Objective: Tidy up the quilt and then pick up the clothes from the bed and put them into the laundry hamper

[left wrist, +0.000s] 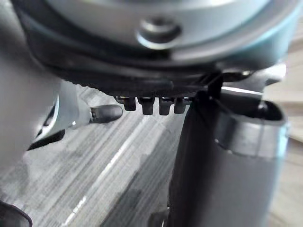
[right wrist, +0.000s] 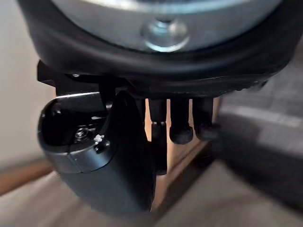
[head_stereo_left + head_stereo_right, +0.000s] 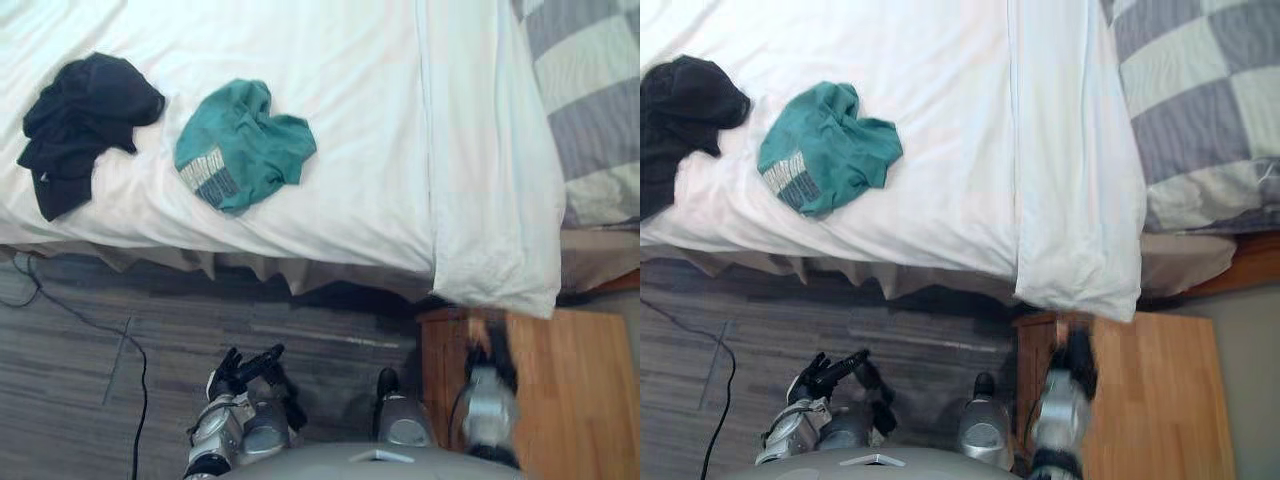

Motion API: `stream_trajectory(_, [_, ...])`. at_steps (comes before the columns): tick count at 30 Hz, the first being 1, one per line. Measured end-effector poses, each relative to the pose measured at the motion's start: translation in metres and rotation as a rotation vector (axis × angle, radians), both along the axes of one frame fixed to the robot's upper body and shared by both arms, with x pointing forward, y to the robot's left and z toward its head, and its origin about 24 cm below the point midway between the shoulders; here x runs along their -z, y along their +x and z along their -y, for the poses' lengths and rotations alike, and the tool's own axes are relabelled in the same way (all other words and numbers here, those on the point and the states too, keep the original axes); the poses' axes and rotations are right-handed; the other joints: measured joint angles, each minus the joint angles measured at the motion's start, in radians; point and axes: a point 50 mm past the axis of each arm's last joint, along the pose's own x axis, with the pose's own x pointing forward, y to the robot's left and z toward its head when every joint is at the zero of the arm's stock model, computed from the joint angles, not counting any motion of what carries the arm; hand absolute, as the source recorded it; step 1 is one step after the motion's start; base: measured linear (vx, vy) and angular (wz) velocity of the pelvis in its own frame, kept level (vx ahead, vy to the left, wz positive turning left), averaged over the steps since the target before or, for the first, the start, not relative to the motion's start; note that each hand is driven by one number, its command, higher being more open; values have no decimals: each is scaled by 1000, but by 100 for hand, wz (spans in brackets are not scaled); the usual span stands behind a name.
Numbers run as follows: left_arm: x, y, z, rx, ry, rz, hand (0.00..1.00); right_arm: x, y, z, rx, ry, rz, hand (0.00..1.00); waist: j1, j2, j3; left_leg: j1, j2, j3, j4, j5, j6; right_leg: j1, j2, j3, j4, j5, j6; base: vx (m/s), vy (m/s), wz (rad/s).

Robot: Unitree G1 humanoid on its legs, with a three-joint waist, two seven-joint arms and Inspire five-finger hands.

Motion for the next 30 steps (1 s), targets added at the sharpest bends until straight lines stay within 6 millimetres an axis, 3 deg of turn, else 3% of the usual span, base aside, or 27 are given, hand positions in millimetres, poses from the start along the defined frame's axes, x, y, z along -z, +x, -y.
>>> stream_trajectory(1, [1, -1, 4, 32, 2, -9, 100, 13, -30, -10, -42, 54, -122, 100, -2, -2, -17, 19, -7, -13, 0, -7, 0, 31, -7, -22, -9, 0, 0, 87, 29, 17])
stream_trajectory(5, [3, -6, 2, 88, 24, -38, 100, 18, -46, -29, -332, 43, -208, 100, -1, -19, -53, 49, -9, -31, -1, -11, -2, 76, -8, -49, -17, -5, 1, 34, 4, 13])
stream_trajectory(9, [4, -13, -5, 136, 34, -51, 100, 8, -33, -36, -624, -59, -137, 100, 14, -49, -93, 79, -6, -78, -1, -10, -7, 136, 3, -85, -35, -32, -12, -27, -35, 25])
stream_trajectory(13, [5, -16, -8, 238, 80, -73, 100, 7, -15, -47, -871, -105, -106, 100, 26, -51, -114, 74, -21, -135, 8, -12, 0, 173, 1, -125, -40, -49, -11, -24, -17, 35])
stream_trajectory(14, [4, -15, -8, 255, 87, -73, 100, 8, -13, -47, -892, -112, -115, 100, 26, -52, -115, 52, -20, -148, 42, -24, 8, 172, -3, -134, -41, -49, -10, -10, 16, 52])
stream_trajectory(15, [3, -10, -7, 283, 90, -61, 100, 8, -7, -47, -932, -132, -121, 100, 27, -53, -113, -29, -2, -181, 170, -70, 14, 161, -11, -152, -41, -41, -2, -26, 32, 52])
stream_trajectory(16, [1, -3, -4, 301, 92, -46, 100, 7, 1, -43, -970, -158, -126, 100, 29, -41, -107, -123, 19, -248, 319, -128, 14, 144, -12, -166, -40, -22, 18, -43, 45, 50])
stream_trajectory(17, [-1, 2, -3, 308, 97, -26, 100, 7, 5, -40, -1002, -178, -135, 100, 28, -30, -100, -167, 19, -314, 379, -147, 4, 137, -12, -171, -40, -17, 24, -60, 96, 28])
stream_trajectory(18, [-4, 9, 2, 338, 100, -2, 100, 7, 10, -33, -1058, -214, -168, 100, 29, -8, -87, -221, 16, -437, 459, -173, -30, 128, -13, -169, -42, -3, 34, -25, 139, 3])
stream_trajectory(19, [-4, 12, 5, 351, 98, 3, 100, 7, 16, -32, -1103, -240, -185, 100, 33, 5, -84, -237, 15, -455, 482, -192, -27, 129, -27, -165, -52, 16, 35, -2, 262, -24])
stream_trajectory(20, [-5, 13, 4, 351, 101, 4, 100, 6, 22, -36, -1138, -253, -187, 100, 38, -7, -74, -253, 29, -441, 540, -263, 9, 130, -45, -146, -64, 35, 46, 19, 241, -42])
stream_trajectory(21, [-5, 13, 2, 349, 106, 5, 100, 6, 24, -38, -1147, -254, -184, 100, 43, -2, -73, -254, 60, -434, 589, -291, 30, 131, -44, -128, -63, 38, 52, 1, 272, -71])
stream_trajectory(24, [-6, 10, -11, 358, 145, -10, 100, 4, 28, -41, -1165, -271, -172, 100, 48, 3, -77, -260, 233, -510, 722, -385, 15, 137, -71, -51, -64, 61, 94, -20, 400, -64])
stream_trajectory(25, [-7, 11, -16, 371, 165, -12, 100, 4, 28, -41, -1160, -271, -172, 100, 45, 1, -80, -272, 224, -567, 747, -430, -85, 135, -93, -41, -69, 66, 103, -36, 510, -22])
stream_trajectory(26, [-9, 14, -17, 383, 175, -1, 100, 5, 29, -43, -1152, -266, -172, 100, 45, -14, -72, -286, 191, -570, 778, -448, -84, 138, -116, -32, -78, 71, 100, -26, 500, 24])
stream_trajectory(27, [-11, 17, -27, 408, 218, -7, 100, 6, 28, -53, -1152, -241, -167, 100, 28, -60, -83, -318, 141, -576, 798, -462, -75, 135, -134, -25, -73, 67, 106, 5, 315, 44])
stream_trajectory(28, [-12, 17, -31, 406, 231, -13, 100, 6, 28, -56, -1154, -232, -164, 100, 25, -68, -87, -327, 128, -580, 803, -465, -67, 132, -133, -25, -61, 71, 100, 52, 315, 46])
stream_trajectory(30, [-9, 11, -39, 430, 252, -64, 100, 5, 36, -66, -1154, -220, -136, 100, 27, -93, -93, -316, 62, -530, 793, -493, -27, 84, -205, -31, -7, 217, 41, 49, 374, 4])
